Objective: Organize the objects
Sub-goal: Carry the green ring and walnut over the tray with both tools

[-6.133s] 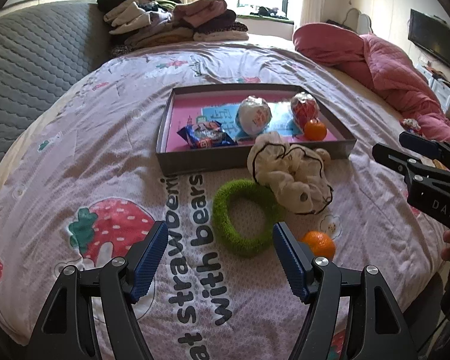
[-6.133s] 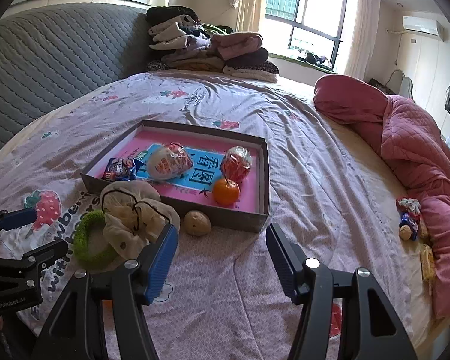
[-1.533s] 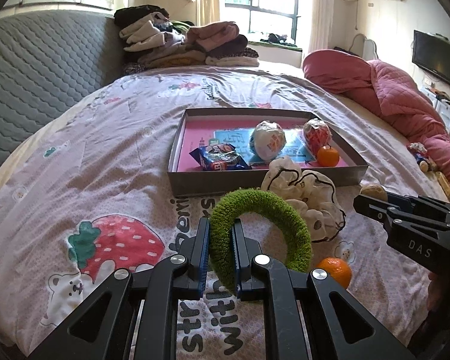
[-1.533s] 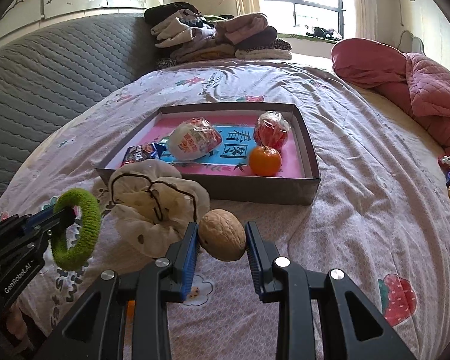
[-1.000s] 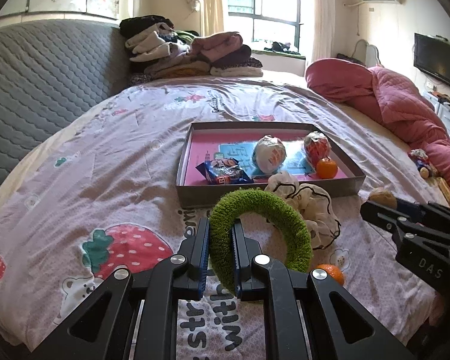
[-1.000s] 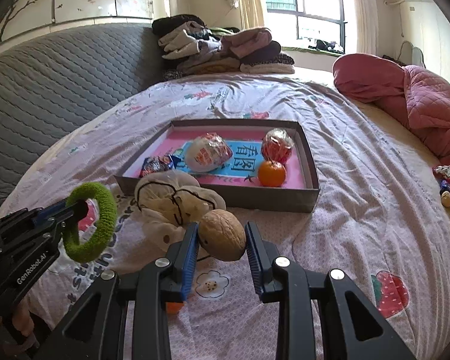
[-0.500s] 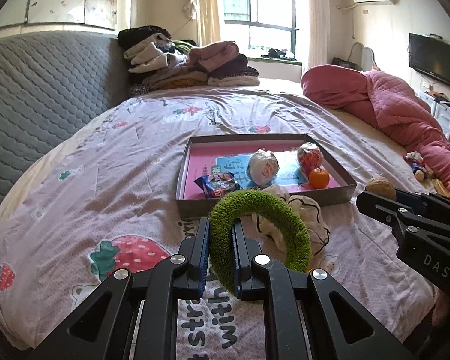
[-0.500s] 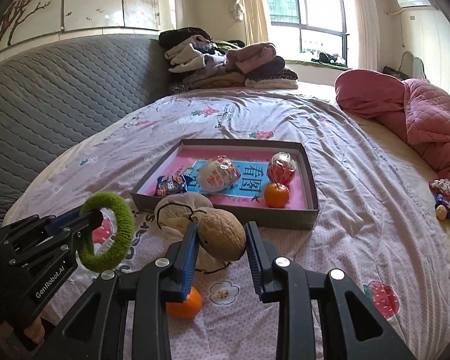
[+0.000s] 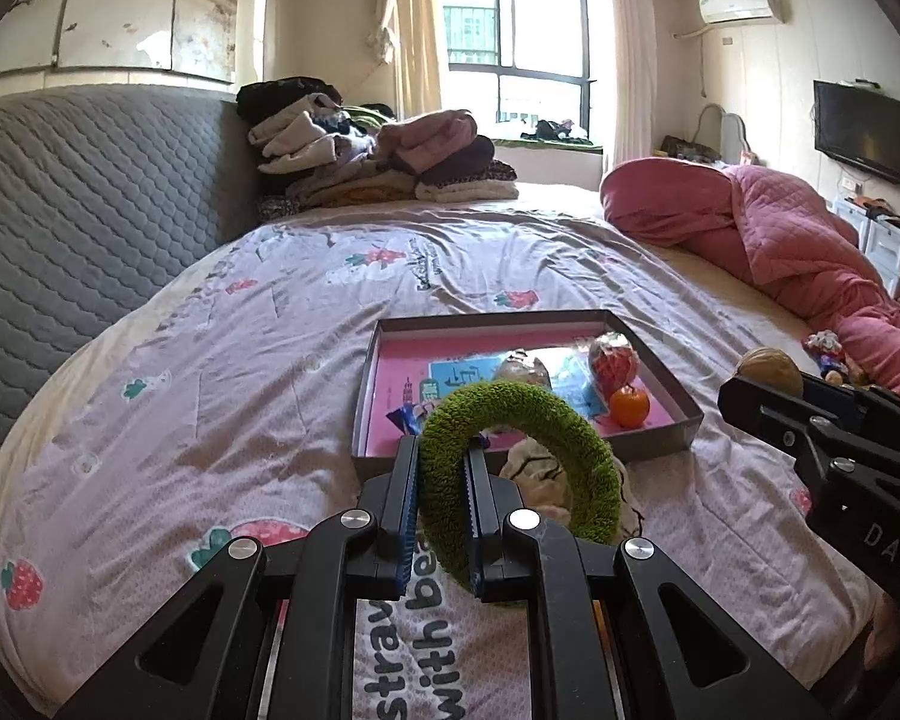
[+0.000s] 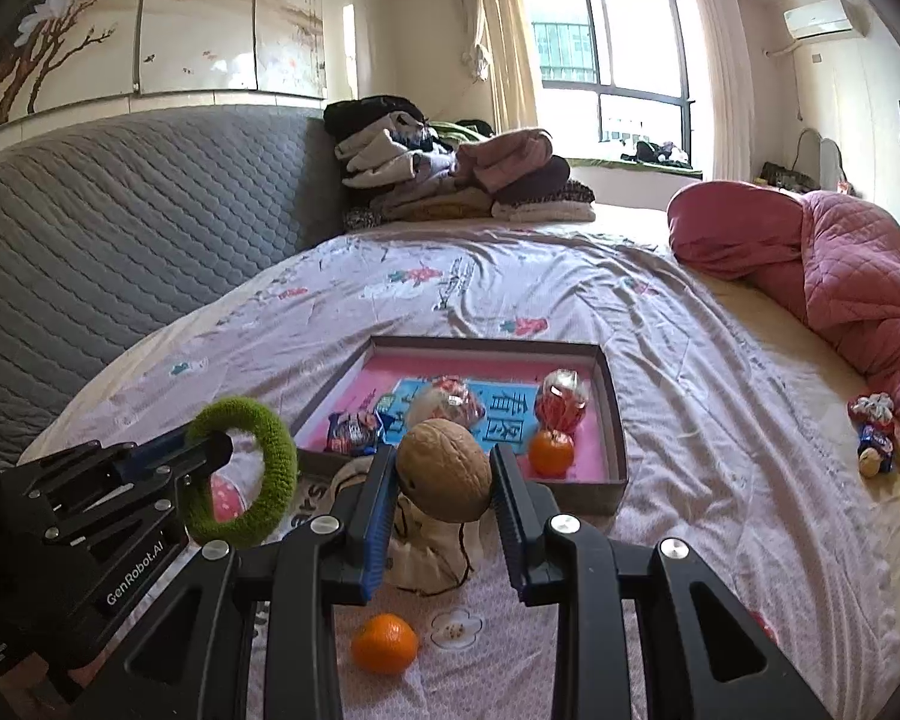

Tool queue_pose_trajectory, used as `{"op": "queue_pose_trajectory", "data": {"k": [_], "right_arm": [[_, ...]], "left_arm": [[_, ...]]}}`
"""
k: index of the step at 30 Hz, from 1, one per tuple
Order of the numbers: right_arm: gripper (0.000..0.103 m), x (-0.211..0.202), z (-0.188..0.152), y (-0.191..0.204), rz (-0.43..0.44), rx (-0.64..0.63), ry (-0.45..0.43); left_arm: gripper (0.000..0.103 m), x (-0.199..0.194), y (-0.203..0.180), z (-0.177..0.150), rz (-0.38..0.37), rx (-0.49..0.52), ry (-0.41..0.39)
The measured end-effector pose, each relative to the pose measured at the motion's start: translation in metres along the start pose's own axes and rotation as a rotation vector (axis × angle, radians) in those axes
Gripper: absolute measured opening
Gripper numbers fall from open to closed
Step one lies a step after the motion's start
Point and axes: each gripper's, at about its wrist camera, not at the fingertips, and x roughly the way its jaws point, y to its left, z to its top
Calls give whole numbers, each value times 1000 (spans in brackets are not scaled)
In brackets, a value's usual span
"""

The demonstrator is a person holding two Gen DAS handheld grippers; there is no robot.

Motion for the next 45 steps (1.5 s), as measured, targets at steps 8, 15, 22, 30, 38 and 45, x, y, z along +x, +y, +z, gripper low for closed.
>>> {"op": "queue_pose_trajectory", "data": {"k": [8,15,22,30,38,45], "right_arm": [[31,2,10,-1,-9,-10,-17],[31,8,20,-1,-12,-28,-22],[31,24,29,-6,-17,-34,-18],[32,42,41,-5,-38,-77,-18],[32,63,50,-10,-53,-88,-5],[32,81,54,-18,-60,-87,4]], "left_arm": [[13,3,-1,13,-6,1,-20],[13,13,-4,17,-16,6,-22],[13,31,-4,18,-21,12,2],[13,54,-1,26,-10,4,21],[13,71,11,51,10,-9,3],[13,95,22,66,24,-19,14]]}}
